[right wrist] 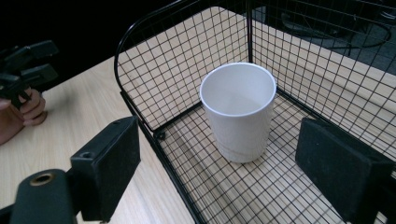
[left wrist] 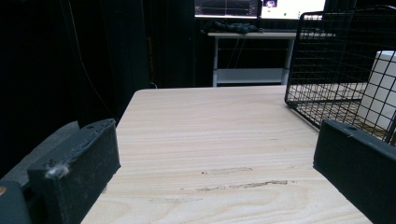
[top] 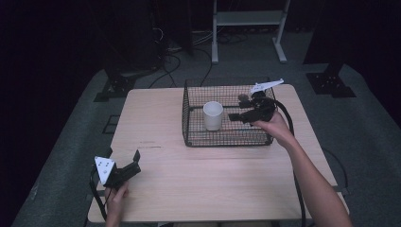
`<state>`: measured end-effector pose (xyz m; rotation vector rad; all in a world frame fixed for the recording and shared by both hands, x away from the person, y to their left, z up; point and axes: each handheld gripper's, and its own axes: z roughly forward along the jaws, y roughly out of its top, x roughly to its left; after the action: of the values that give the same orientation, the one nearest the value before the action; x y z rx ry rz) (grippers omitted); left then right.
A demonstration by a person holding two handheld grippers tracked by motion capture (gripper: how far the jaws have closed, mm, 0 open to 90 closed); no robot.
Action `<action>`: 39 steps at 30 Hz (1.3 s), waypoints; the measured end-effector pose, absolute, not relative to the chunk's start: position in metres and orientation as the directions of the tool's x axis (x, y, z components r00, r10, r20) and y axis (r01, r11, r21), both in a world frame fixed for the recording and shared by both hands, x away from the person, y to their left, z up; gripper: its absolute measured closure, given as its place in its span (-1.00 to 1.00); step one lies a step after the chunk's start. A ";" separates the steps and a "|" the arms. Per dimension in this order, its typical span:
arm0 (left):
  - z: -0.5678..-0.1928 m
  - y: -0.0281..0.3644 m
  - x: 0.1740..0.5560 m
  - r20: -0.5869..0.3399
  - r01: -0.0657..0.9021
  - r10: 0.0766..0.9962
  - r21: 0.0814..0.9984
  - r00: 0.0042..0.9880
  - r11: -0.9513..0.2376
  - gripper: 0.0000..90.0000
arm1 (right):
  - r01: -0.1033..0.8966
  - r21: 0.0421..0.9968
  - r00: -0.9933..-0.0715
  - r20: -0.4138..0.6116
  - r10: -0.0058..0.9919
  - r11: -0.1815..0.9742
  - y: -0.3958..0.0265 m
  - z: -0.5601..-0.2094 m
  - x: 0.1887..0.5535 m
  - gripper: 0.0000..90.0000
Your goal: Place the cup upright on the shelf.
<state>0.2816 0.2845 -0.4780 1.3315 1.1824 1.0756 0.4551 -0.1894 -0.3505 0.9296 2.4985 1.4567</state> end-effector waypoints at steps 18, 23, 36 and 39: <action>-0.478 0.284 0.282 -0.001 0.090 0.993 0.996 0.121 -0.010 -1.00 | 0.438 0.831 -0.812 0.201 0.548 0.344 -0.213 -0.355 0.430 -0.71; -0.478 0.284 0.282 -0.001 0.090 0.993 0.996 0.121 -0.010 -1.00 | 0.436 0.830 -0.815 0.201 0.544 0.347 -0.216 -0.359 0.425 -0.71; -0.478 0.284 0.281 -0.001 0.090 0.993 0.996 0.121 -0.010 -1.00 | 0.424 0.838 -0.825 0.202 0.528 0.342 -0.225 -0.360 0.407 -0.71; -0.478 0.284 0.281 -0.001 0.090 0.993 0.996 0.121 -0.010 -1.00 | 0.420 0.839 -0.828 0.199 0.524 0.346 -0.226 -0.362 0.402 -0.71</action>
<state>0.2815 0.2838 -0.4781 1.3332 1.1819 1.0785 0.4019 -0.2261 -0.3622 0.8765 2.4893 1.5024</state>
